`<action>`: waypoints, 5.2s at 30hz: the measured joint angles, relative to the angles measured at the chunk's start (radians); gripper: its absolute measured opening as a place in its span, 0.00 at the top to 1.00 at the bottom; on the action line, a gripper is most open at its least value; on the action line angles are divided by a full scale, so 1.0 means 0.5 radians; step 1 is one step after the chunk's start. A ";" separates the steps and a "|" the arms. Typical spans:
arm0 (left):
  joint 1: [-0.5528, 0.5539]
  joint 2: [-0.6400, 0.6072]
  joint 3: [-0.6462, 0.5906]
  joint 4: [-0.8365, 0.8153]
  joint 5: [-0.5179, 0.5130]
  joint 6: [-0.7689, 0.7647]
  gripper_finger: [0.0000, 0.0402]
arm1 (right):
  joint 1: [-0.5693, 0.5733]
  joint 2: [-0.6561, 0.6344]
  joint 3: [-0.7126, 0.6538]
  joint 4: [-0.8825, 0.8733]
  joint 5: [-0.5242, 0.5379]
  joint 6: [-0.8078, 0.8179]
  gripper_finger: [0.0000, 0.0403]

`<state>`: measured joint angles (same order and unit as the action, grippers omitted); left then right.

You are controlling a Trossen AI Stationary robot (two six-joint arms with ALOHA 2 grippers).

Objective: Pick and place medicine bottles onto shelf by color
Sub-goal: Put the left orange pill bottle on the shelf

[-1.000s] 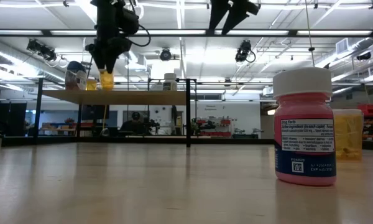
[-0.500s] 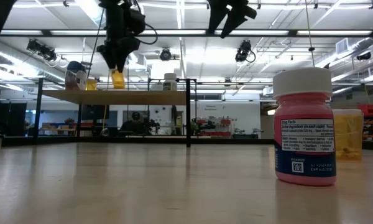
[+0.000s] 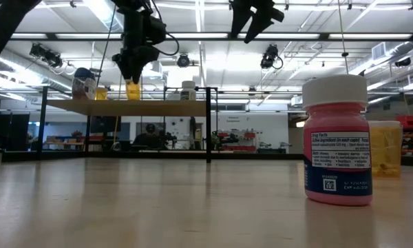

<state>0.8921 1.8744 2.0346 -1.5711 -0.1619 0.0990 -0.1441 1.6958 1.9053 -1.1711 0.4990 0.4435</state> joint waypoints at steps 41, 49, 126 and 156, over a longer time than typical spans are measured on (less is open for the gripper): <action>0.085 -0.146 -0.352 0.001 0.037 -0.053 0.41 | -0.042 0.000 0.000 0.006 -0.006 -0.100 0.35; 0.086 -0.146 -0.352 0.001 0.033 -0.008 0.43 | -0.048 0.000 0.000 0.049 -0.006 -0.084 0.35; 0.019 -0.302 -0.350 -0.002 1.314 -0.370 0.44 | -0.287 0.843 0.001 1.933 -0.878 -1.184 0.23; 0.021 -0.304 -0.350 0.005 1.193 -0.334 0.44 | -0.242 0.842 0.001 1.943 -1.036 -1.076 0.23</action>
<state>0.9024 1.7226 1.8595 -1.5688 0.4347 -0.0681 -0.2653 2.1170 1.9057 -0.1997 -0.0189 -0.0945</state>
